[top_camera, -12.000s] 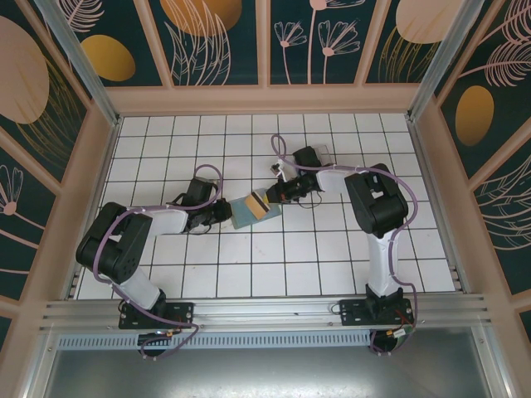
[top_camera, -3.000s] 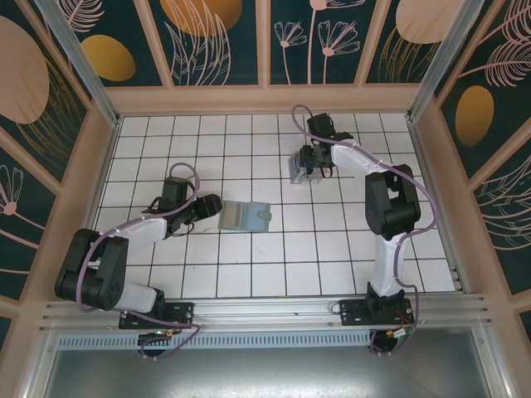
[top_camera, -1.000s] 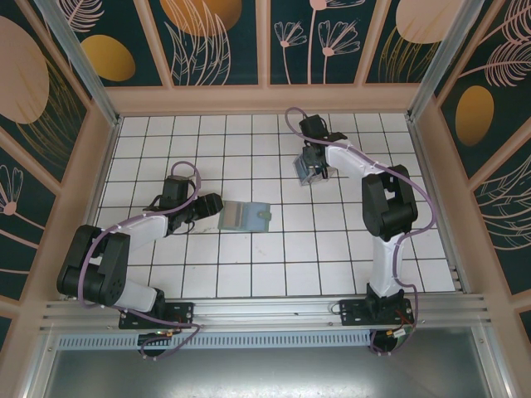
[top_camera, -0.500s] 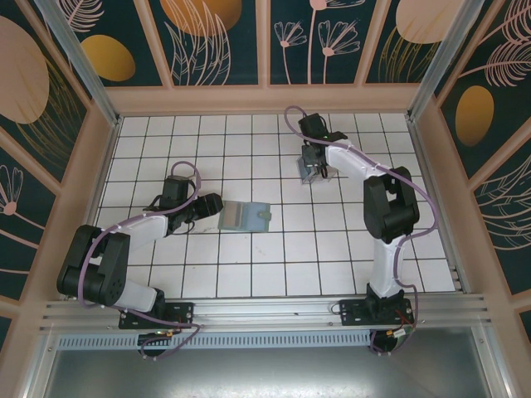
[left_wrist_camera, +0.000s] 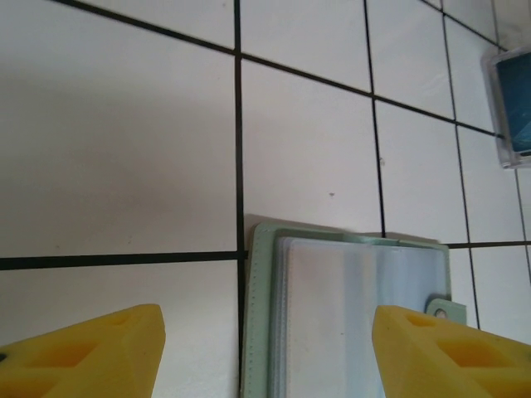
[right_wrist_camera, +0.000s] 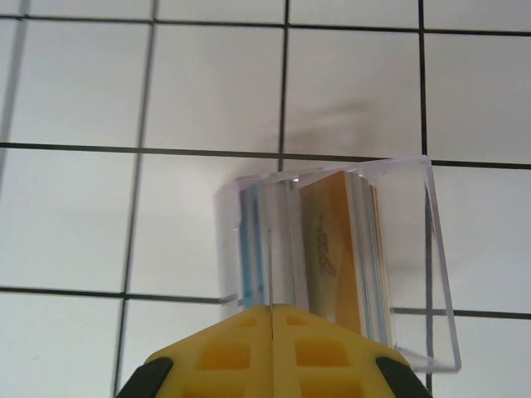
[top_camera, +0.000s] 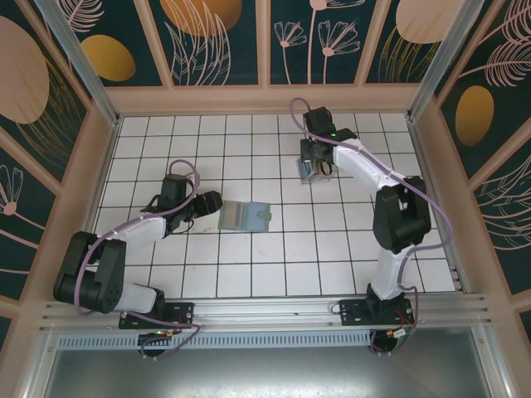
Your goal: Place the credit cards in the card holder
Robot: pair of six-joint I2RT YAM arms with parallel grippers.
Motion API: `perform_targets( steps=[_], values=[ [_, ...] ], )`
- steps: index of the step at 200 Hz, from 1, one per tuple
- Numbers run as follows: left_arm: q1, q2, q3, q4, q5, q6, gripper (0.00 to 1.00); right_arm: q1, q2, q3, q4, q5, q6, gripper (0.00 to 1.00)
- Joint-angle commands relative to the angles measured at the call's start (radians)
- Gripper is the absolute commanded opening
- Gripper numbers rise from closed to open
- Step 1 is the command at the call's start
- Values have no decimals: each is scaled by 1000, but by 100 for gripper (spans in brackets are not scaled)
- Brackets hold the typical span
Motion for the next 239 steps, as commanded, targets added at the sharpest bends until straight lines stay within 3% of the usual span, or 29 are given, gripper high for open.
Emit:
perform_targets(
  steps=[1,12,35,68,99,127,188,239],
  values=[
    [1,-15,10,-23,26,9,67,19,-143,-83,42,-96,35,0],
    [1,-8,11,-20,29,7,66,20,-194,-143,77,-137,50,0],
    [1,13,1,4,71,-14,65,21,-293,-298,216,-387,142,0],
    [1,36,5,-35,94,1,66,72,-360,-572,570,-660,410,0],
    [0,48,-12,-11,135,-12,66,169,-317,-752,888,-697,628,0],
    [-2,62,-17,-4,145,-18,65,193,-222,-822,1076,-743,759,0],
    [-31,122,7,0,145,-12,57,212,-58,-709,1021,-824,678,0],
    [-42,166,23,-3,138,-10,36,211,44,-681,1064,-837,699,0]
  ],
)
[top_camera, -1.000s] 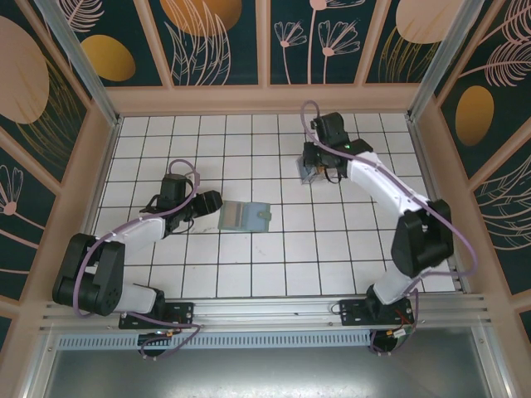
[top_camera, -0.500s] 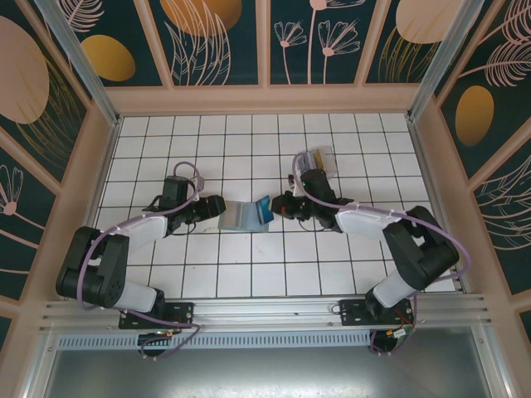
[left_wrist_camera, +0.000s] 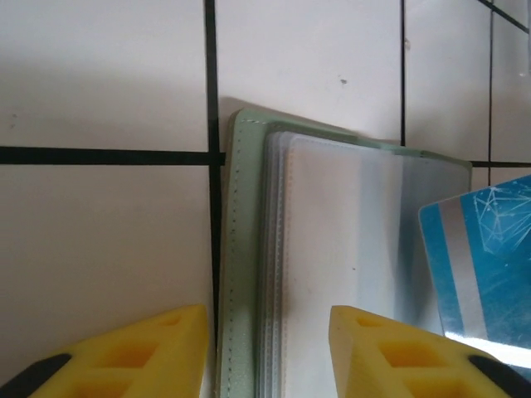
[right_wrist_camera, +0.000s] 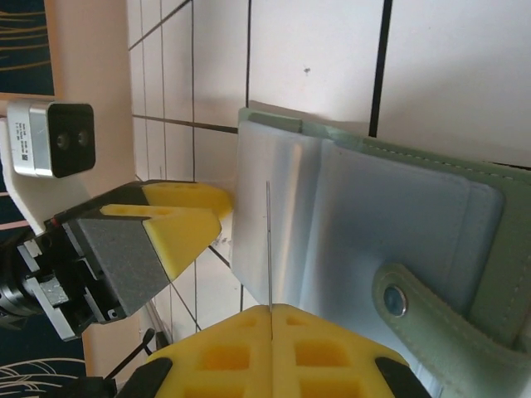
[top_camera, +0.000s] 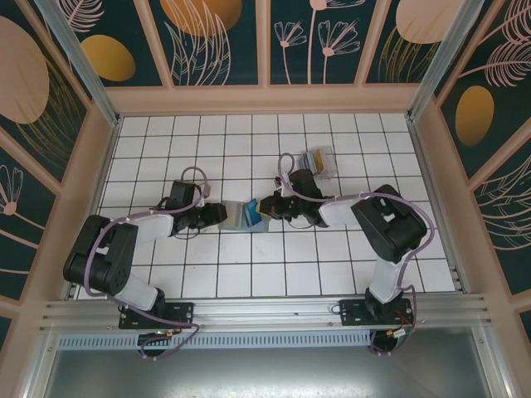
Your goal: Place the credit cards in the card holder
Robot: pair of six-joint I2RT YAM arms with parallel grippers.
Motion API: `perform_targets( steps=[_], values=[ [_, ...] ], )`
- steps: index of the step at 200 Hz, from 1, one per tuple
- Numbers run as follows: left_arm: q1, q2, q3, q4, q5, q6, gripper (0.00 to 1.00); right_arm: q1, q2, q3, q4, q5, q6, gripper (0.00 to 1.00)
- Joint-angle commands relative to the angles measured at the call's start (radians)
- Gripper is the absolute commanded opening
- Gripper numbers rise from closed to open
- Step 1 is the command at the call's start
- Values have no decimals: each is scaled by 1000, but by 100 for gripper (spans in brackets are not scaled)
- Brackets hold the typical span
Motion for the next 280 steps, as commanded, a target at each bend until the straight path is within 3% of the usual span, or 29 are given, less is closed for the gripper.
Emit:
perform_targets(
  steps=[1,23,81,120,193,280],
  values=[
    [-8,23,28,6,5,1,36,7,35,28,54,-33,13,0],
    [-9,29,31,-3,-11,5,27,14,43,36,46,-41,10,0],
    [-9,48,38,-6,-4,3,21,23,67,44,37,-21,9,0],
    [-9,47,29,-3,-4,-2,20,22,68,5,75,33,38,0],
    [-10,39,11,10,3,-6,19,42,98,-107,330,133,214,0],
    [-9,46,2,28,20,-14,18,97,134,-142,419,271,290,0]
  ],
)
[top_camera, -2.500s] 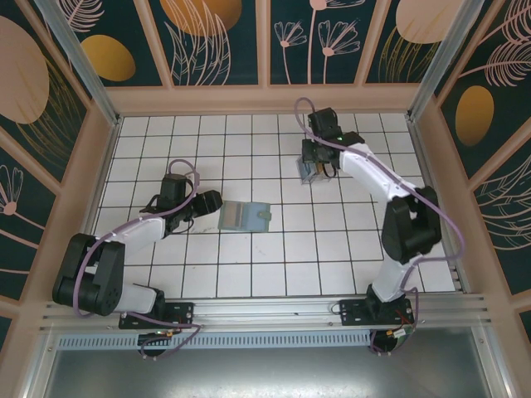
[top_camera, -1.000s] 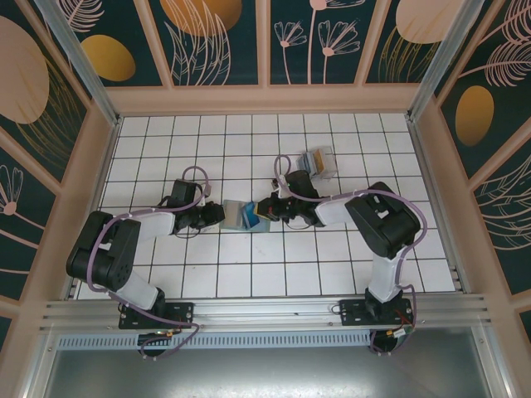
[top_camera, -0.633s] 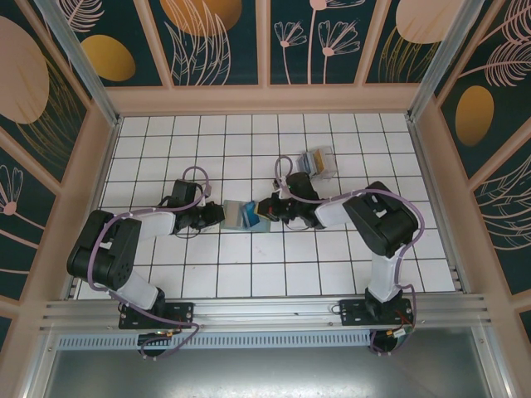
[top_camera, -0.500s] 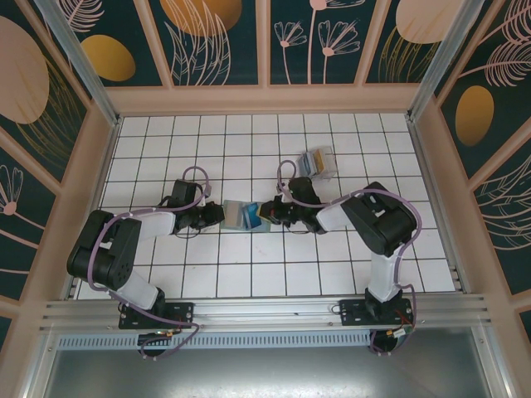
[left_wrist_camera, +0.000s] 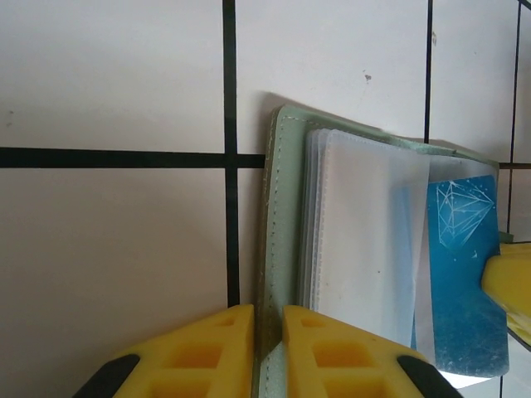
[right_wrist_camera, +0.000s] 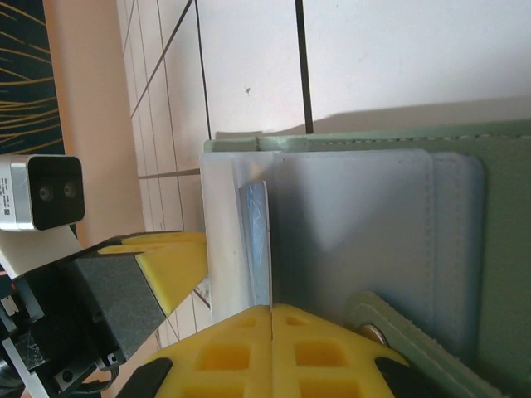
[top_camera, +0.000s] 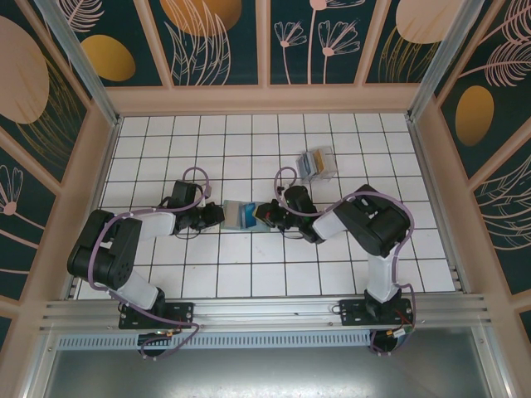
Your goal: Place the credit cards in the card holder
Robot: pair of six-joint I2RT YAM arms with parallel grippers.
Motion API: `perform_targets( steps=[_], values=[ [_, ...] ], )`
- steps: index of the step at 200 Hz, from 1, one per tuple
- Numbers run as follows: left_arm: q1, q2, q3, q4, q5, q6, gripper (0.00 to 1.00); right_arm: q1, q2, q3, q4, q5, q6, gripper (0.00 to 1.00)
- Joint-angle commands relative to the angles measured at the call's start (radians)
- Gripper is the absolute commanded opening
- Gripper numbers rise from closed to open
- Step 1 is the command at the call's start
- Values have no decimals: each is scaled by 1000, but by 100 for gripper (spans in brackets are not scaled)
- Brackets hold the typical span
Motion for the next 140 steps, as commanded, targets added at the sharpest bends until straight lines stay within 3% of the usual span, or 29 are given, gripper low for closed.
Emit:
perform_targets(
  steps=[1,99,140],
  values=[
    [-7,7,-8,16,22,-8,18,11,34,-19,47,62,24,0],
    [-7,8,-9,12,29,-12,18,90,22,-20,67,204,38,0],
    [-8,6,-15,25,33,-24,16,109,42,2,77,183,52,0]
  ],
)
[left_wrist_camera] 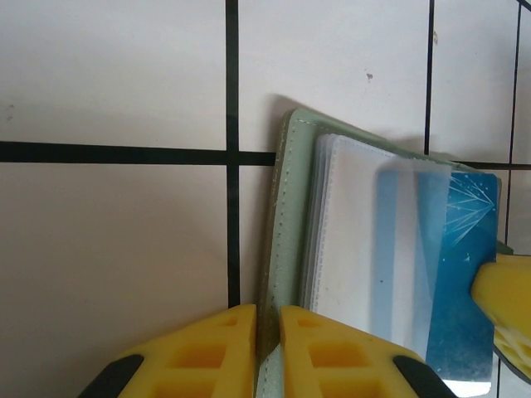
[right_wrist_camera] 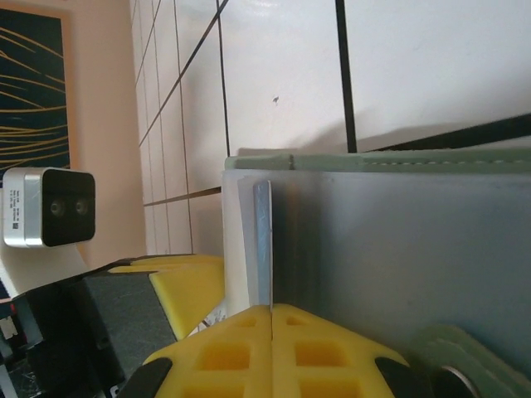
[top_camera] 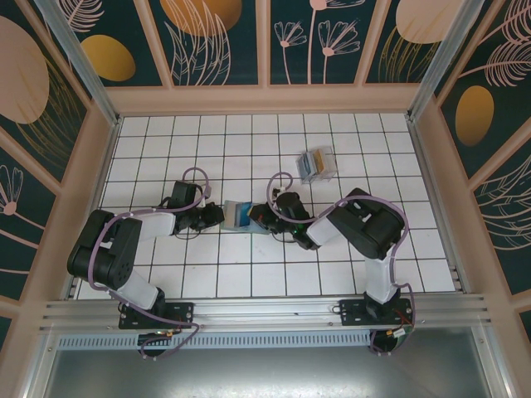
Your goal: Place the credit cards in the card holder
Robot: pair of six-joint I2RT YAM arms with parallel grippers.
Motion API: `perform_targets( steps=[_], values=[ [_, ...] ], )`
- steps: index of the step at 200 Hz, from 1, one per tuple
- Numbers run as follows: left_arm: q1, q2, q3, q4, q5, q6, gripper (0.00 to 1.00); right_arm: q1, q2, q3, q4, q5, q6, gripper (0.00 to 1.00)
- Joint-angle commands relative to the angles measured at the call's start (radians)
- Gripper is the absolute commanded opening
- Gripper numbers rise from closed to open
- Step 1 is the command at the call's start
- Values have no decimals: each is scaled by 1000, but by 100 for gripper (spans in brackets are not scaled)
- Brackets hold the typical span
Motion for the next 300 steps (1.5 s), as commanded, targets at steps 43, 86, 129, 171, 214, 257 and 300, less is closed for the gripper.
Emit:
perform_targets(
  steps=[43,86,129,171,214,257,300],
  values=[
    [-9,10,-11,34,34,-31,12,41,32,12,-19,63,18,0],
    [-9,20,-19,54,48,-47,11,58,39,27,-9,145,31,0],
    [-15,3,-51,86,54,-73,11,86,60,86,-42,154,27,0],
    [-14,-22,-49,52,24,-57,11,91,34,111,-150,167,-28,14],
    [-14,-35,-37,28,2,-43,11,77,-28,110,-294,167,-135,21],
    [-14,-13,-37,44,6,-50,11,76,-94,140,-432,195,-231,21],
    [-14,-11,-42,50,8,-52,11,78,-73,158,-434,168,-229,14]
  ],
)
